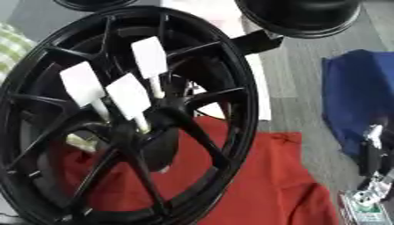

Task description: Pull the pin out of the wheel hub.

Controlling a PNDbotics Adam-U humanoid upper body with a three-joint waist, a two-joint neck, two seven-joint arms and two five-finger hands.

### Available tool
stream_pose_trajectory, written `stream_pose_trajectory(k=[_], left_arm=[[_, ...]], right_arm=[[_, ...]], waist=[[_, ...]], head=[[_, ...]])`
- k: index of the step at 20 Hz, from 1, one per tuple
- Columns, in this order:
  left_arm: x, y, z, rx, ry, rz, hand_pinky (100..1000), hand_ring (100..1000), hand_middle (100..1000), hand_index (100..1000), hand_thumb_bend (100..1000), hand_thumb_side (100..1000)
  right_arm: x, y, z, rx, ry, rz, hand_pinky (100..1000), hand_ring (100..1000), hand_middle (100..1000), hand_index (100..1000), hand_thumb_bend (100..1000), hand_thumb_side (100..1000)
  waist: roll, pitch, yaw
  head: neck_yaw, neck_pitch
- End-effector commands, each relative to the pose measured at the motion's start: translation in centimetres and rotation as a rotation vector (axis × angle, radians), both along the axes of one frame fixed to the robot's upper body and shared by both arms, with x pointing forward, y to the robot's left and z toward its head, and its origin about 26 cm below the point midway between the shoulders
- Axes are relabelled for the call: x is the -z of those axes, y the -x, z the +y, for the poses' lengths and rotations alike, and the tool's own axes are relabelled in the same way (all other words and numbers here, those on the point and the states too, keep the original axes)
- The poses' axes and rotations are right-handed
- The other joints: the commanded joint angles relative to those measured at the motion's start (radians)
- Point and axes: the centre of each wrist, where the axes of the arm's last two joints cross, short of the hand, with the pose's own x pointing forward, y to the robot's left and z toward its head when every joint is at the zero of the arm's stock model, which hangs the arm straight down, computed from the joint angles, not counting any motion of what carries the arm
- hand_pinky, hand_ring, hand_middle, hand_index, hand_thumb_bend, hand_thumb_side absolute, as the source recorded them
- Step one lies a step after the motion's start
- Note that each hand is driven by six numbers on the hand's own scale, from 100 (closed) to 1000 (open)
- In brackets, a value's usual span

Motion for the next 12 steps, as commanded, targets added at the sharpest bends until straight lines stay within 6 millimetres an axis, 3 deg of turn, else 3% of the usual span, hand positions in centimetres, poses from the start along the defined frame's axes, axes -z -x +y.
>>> stream_pose_trajectory(k=[1, 2, 4, 8, 12], left_arm=[[-1.8, 0.8, 1.5, -0.053, 0.025, -0.077, 741, 724, 737, 825, 160, 1000], [-2.1, 0.9, 1.6, -0.067, 0.049, -0.096, 713, 690, 695, 788, 111, 1000], [-2.5, 1.1, 1.7, -0.088, 0.093, -0.133, 670, 633, 631, 742, 100, 1000], [-3.4, 1.7, 1.5, -0.137, 0.161, -0.206, 618, 562, 552, 681, 100, 832], [-4.1, 2.3, 0.3, -0.105, 0.232, -0.298, 583, 517, 504, 642, 100, 805]], right_arm=[[-0.8, -0.1, -0.7, 0.003, 0.021, -0.022, 544, 691, 626, 750, 344, 586], [-0.8, -0.1, -0.7, 0.002, 0.02, -0.023, 544, 691, 626, 750, 344, 586], [-0.8, -0.2, -0.7, 0.002, 0.019, -0.023, 544, 690, 625, 750, 343, 586], [-0.7, -0.3, -0.7, 0.001, 0.018, -0.022, 544, 690, 625, 749, 343, 586], [-0.7, -0.3, -0.6, 0.0, 0.017, -0.02, 543, 689, 625, 749, 341, 586]], waist=[[0.005, -0.034, 0.0], [0.005, -0.035, -0.001], [0.006, -0.036, -0.002], [0.007, -0.037, -0.004], [0.006, -0.037, -0.005]], head=[[-0.005, -0.004], [-0.005, -0.004], [-0.006, -0.004], [-0.006, -0.003], [-0.008, -0.003]])
